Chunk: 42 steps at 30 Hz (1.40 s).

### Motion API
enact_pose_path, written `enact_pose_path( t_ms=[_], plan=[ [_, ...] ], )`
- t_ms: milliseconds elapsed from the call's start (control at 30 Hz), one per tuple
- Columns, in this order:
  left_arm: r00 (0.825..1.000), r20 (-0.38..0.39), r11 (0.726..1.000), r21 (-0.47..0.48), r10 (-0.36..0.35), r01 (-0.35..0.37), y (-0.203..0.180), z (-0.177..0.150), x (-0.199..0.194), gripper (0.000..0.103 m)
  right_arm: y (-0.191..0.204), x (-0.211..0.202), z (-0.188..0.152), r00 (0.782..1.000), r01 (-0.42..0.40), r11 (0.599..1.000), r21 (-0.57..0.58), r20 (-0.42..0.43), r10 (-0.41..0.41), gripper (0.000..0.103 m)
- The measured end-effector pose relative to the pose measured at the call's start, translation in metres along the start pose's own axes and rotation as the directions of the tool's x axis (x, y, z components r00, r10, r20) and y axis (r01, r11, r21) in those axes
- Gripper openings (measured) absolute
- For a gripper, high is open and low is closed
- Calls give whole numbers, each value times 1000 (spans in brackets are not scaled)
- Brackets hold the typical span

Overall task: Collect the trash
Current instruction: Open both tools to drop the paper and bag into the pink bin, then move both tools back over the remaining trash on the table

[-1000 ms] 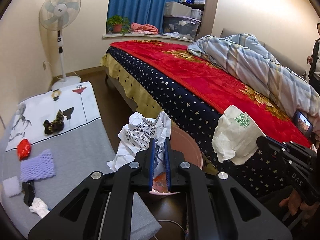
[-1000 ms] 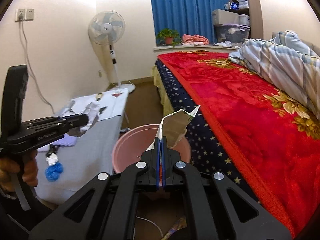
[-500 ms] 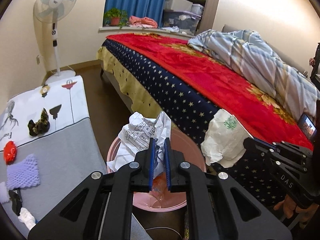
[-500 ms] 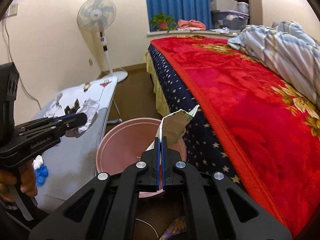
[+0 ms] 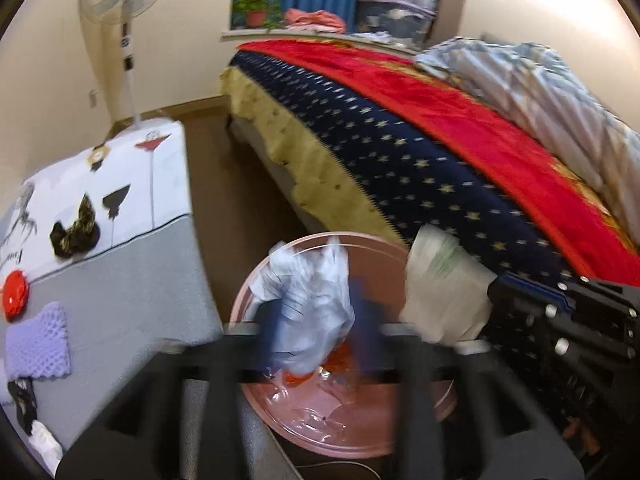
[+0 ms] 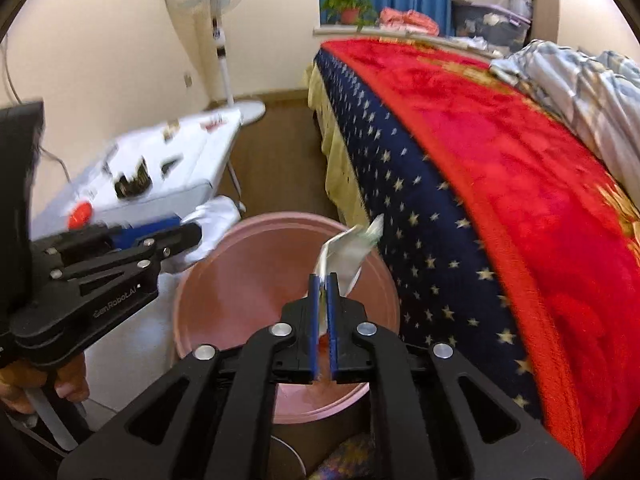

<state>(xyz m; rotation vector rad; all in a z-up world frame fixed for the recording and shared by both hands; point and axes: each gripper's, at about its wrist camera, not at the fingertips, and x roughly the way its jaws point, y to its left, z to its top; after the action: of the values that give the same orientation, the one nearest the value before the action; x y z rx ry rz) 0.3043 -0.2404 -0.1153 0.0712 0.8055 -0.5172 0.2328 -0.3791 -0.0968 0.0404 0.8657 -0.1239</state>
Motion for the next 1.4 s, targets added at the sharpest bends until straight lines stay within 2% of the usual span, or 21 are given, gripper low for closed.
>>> enact_pose_path(
  t_ms=[33,67,133,167,267,367,467,533,600,667,767,967,1133,1333,1400],
  plan=[
    [999,-18,999,-30,45,-45,4,-2,5,90,1,2,-1,1000,16,1000,0,-10,-16,61],
    [996,-27,995,-47,83,-84,8,-3,8,93,1,3,-2,999,31,1000,0,-8,-31,75],
    [992,-30,990,-72,122,-123,15,-6,9,93,4,0,-3,999,36,999,-23,9,-36,76],
    [990,-29,987,-72,139,-140,19,-8,8,93,5,0,-4,999,44,998,-33,12,-43,81],
    [972,-35,972,-42,232,-233,21,-16,3,93,9,1,-5,998,64,997,-53,2,-64,86],
    [969,-23,969,-29,245,-245,26,-26,-16,93,9,-2,-3,997,80,995,-52,7,-80,94],
    [971,33,971,-11,238,-237,28,-36,-40,93,12,-4,-6,997,77,997,-22,-12,-77,95],
    [966,21,964,56,257,-258,26,-41,-51,93,19,-8,-10,996,76,997,-14,-37,-77,95],
    [959,11,955,86,282,-282,29,-45,-67,93,28,-29,-13,997,74,997,-11,13,-74,95],
    [955,55,953,68,292,-296,35,-49,-91,93,39,-53,-16,992,83,996,-20,93,-81,96],
    [939,116,943,39,324,-330,42,-59,-130,93,60,-95,-31,974,88,996,-35,214,-78,98],
    [907,188,925,-35,378,-378,49,-83,-197,93,94,-153,-72,952,33,999,-16,304,-26,98],
    [908,179,926,-65,378,-373,60,-105,-235,93,116,-183,-92,946,-10,1000,-14,325,14,98],
    [877,213,903,-107,430,-417,73,-117,-273,93,146,-202,-107,929,-72,997,4,363,66,98],
    [862,232,892,-134,451,-431,79,-119,-287,93,155,-205,-109,927,-99,995,15,365,86,98]
  ],
)
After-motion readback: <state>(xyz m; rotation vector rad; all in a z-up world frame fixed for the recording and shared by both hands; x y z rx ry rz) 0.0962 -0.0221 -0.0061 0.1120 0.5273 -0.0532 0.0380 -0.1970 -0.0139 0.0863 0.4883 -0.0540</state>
